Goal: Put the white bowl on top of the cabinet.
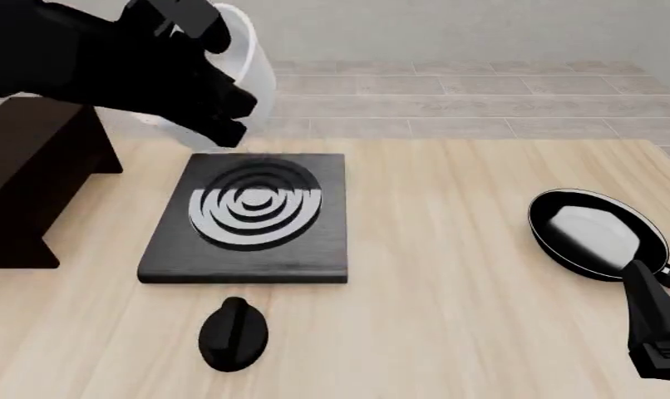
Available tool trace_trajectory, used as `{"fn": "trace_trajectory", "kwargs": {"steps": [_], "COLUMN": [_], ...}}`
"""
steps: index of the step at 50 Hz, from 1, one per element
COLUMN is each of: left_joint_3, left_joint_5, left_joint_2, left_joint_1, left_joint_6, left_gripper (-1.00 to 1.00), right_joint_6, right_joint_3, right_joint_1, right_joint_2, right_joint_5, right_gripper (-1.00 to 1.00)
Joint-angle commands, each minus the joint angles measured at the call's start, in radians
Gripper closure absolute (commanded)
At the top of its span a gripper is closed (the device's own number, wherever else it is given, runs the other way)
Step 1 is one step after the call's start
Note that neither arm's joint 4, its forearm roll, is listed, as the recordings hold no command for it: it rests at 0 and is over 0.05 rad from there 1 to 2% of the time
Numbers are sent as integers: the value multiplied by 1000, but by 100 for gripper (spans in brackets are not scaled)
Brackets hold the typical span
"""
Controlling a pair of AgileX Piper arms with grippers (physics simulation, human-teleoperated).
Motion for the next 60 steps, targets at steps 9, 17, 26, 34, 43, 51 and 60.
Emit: {"fn": "trace_trajectory", "kwargs": {"steps": [9,17,26,34,43,51,60], "left_joint_3": [-3,18,77,72,106,112,60], "left_joint_5": [10,21,-69,-70,-123,-194,-211], "left_joint_2": [-73,-123,-156,-160,-90,9,60], "left_joint_1": [301,387,570,634,731,812,829], "left_joint_6": [-33,-58,-52,-61,-86,-96,-130], "left_gripper": [100,100,100,100,100,100,100], "right_joint_6": [0,0,0,0,0,0,0], "right_joint_3": [0,0,0,0,0,0,0], "right_joint_1": [0,0,0,0,0,0,0], "right_joint_2": [0,0,0,0,0,0,0], "right_joint_5": [0,0,0,0,0,0,0], "right_gripper": [-100,-100,-100,-100,-100,-100,-100]}}
